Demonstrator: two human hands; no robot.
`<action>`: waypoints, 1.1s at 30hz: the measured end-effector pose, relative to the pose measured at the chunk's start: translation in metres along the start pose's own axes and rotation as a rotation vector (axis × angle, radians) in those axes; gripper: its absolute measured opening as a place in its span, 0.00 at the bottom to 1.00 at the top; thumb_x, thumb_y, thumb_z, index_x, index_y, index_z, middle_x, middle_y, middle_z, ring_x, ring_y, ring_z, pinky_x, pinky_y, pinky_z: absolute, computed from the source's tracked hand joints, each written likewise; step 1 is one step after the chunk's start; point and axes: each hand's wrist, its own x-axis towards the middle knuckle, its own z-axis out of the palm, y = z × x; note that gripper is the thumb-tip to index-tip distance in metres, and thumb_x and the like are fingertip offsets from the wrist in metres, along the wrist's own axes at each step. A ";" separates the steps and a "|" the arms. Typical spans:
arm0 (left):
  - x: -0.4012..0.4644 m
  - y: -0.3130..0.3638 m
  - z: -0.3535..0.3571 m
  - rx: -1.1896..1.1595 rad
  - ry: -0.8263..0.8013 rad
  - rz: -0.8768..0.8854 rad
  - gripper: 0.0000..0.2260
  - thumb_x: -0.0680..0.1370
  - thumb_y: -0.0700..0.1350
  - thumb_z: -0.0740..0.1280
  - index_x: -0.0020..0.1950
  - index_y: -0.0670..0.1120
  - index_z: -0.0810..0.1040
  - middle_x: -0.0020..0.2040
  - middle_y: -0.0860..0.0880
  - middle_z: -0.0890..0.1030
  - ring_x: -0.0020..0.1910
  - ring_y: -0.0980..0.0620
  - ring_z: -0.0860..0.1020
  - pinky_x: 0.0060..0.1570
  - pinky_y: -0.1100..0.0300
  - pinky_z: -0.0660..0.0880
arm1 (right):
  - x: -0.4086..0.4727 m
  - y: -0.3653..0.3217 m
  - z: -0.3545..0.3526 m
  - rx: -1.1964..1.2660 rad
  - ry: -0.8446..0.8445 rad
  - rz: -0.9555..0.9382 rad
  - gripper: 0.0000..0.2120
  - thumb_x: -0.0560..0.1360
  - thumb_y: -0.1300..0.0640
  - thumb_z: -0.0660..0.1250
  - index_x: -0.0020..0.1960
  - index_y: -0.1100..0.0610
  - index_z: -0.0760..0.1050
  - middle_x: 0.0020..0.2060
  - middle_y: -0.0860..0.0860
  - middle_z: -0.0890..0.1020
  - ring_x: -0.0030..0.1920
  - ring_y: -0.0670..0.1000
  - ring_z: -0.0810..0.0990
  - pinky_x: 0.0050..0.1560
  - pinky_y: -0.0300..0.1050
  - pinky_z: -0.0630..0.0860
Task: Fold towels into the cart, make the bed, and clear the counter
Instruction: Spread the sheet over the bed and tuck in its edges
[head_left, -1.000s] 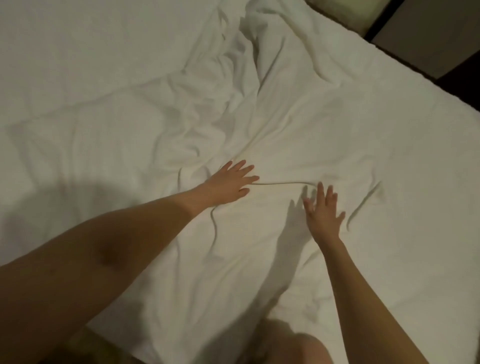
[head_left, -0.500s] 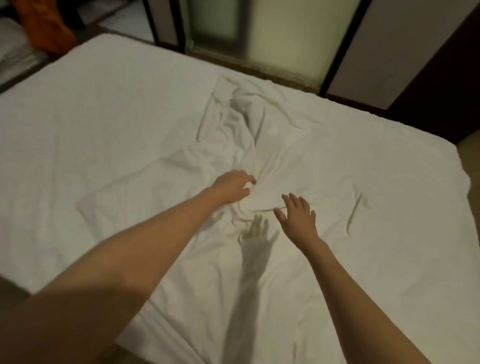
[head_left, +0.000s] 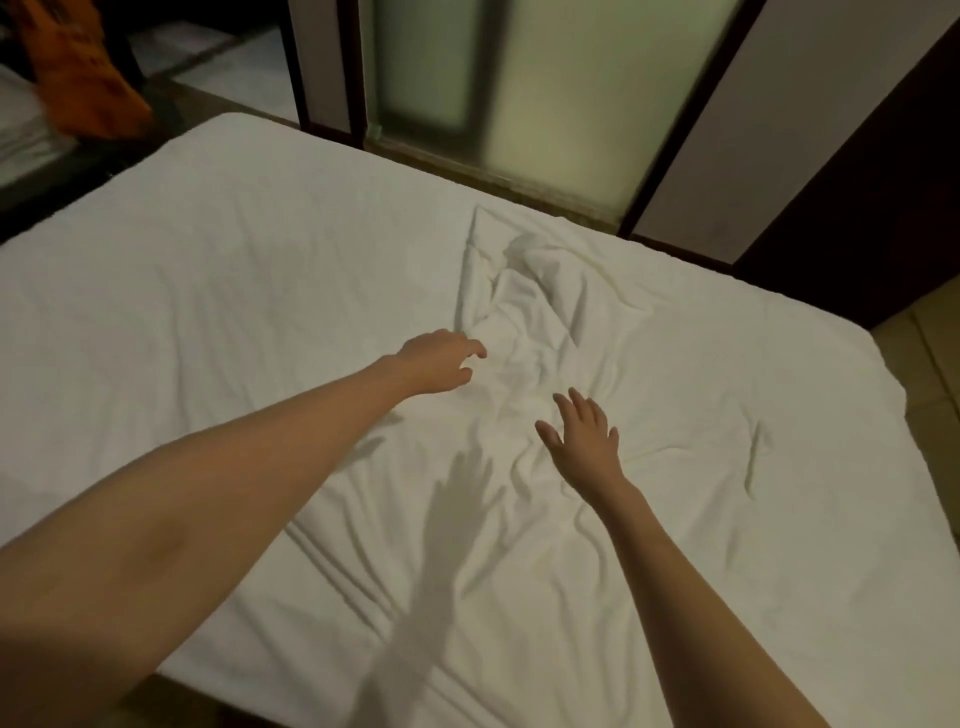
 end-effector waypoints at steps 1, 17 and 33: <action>-0.001 -0.014 -0.008 -0.004 0.008 0.009 0.18 0.80 0.45 0.58 0.70 0.51 0.68 0.66 0.47 0.72 0.65 0.47 0.69 0.55 0.55 0.68 | 0.005 -0.018 0.003 0.000 0.008 -0.005 0.26 0.82 0.46 0.52 0.76 0.54 0.54 0.77 0.50 0.51 0.77 0.54 0.47 0.73 0.62 0.48; -0.007 -0.178 0.067 -0.284 -0.263 -0.225 0.19 0.80 0.45 0.61 0.71 0.48 0.66 0.67 0.43 0.71 0.64 0.45 0.71 0.63 0.54 0.68 | 0.063 -0.109 0.162 0.121 -0.160 -0.023 0.29 0.80 0.45 0.56 0.76 0.56 0.55 0.76 0.52 0.56 0.76 0.54 0.53 0.73 0.58 0.54; -0.109 -0.251 0.196 -0.736 -0.042 -0.289 0.21 0.79 0.46 0.64 0.68 0.38 0.66 0.61 0.40 0.76 0.60 0.44 0.74 0.44 0.67 0.64 | -0.016 -0.200 0.334 0.085 -0.219 0.065 0.42 0.71 0.37 0.65 0.77 0.45 0.47 0.78 0.51 0.46 0.77 0.56 0.44 0.73 0.61 0.46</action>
